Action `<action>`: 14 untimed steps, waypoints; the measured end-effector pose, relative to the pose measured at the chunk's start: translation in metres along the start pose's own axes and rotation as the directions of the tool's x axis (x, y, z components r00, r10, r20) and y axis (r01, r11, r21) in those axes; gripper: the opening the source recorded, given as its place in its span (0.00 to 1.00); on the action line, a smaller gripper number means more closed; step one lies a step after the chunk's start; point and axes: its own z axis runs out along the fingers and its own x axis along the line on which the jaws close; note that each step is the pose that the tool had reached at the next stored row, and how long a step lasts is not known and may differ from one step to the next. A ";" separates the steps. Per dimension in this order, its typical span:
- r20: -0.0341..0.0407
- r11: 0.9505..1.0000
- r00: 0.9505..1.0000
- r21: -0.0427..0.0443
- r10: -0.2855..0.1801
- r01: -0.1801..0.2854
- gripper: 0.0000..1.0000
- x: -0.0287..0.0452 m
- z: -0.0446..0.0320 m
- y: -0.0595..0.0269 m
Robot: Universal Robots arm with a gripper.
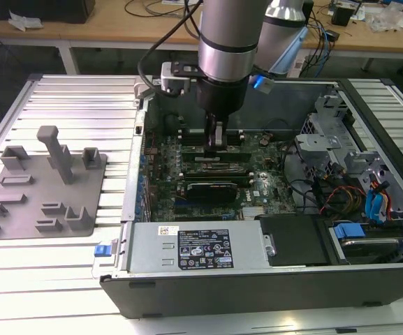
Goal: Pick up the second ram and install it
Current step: 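Insert the second ram into the second slot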
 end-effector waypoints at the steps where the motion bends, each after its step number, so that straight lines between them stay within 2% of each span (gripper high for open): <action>1: 0.000 1.000 1.000 0.000 0.000 0.000 0.09 0.0000 0.0016 0.0000; 7: 0.000 1.000 1.000 0.000 0.000 0.000 0.09 0.0000 0.0033 0.0000; 12: 0.000 1.000 1.000 0.000 0.000 0.000 0.09 0.0005 0.0130 -0.0003; 14: 0.000 1.000 1.000 0.000 0.000 0.000 0.09 0.0005 0.0140 -0.0004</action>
